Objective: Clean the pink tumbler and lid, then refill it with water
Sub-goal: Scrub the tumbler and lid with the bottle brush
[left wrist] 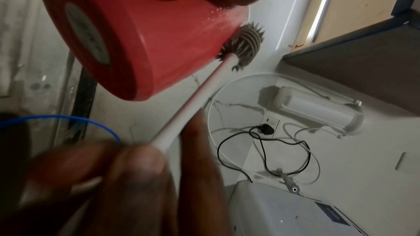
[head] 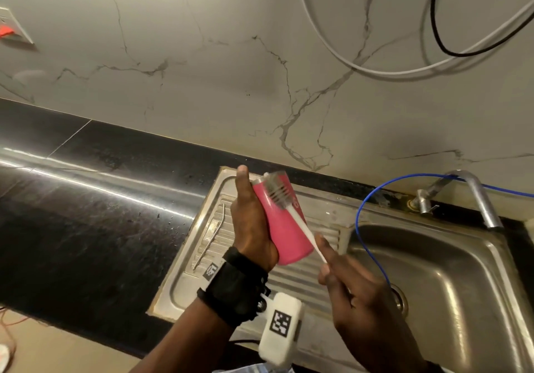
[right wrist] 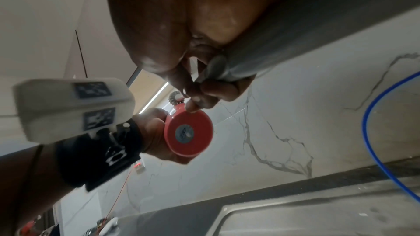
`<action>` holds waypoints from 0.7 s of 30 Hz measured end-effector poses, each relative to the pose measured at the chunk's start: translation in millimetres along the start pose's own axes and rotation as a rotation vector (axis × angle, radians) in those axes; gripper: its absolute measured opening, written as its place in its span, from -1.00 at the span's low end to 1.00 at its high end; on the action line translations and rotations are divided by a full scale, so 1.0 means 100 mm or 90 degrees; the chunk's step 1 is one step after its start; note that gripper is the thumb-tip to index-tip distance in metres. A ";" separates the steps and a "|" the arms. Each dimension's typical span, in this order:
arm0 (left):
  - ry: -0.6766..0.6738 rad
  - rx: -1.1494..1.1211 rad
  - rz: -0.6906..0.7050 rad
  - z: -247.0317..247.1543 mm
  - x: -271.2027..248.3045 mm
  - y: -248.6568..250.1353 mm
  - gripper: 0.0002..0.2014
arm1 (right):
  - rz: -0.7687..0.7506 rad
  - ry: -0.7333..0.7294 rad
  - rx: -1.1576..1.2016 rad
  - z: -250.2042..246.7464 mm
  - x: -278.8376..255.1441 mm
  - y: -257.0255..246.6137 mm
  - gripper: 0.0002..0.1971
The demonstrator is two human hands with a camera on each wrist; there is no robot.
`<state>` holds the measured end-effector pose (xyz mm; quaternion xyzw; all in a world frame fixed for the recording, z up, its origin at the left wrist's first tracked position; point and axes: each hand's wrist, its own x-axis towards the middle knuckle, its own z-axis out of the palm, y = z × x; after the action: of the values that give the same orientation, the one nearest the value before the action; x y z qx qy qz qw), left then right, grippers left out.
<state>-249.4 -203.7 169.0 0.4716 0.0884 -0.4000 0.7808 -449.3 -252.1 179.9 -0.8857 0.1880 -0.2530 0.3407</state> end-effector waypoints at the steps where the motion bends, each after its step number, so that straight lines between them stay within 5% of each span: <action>1: -0.008 -0.003 -0.005 0.02 -0.02 -0.05 0.06 | 0.004 0.005 0.001 0.00 0.05 -0.01 -0.46; 9: 0.009 -0.049 -0.002 -0.05 0.09 0.19 -0.08 | 0.003 -0.038 0.011 -0.04 -0.08 -0.06 -0.45; 15: -0.040 0.013 -0.059 0.01 -0.05 -0.09 -0.04 | 0.014 0.010 -0.006 -0.03 0.15 -0.05 -0.39; 21: -0.012 -0.008 -0.017 -0.06 0.05 0.25 -0.17 | 0.038 -0.025 0.021 -0.07 -0.09 -0.03 -0.39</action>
<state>-227.3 -196.2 179.8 0.4618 0.0901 -0.4142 0.7791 -460.1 -248.9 184.0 -0.8787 0.2033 -0.2287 0.3665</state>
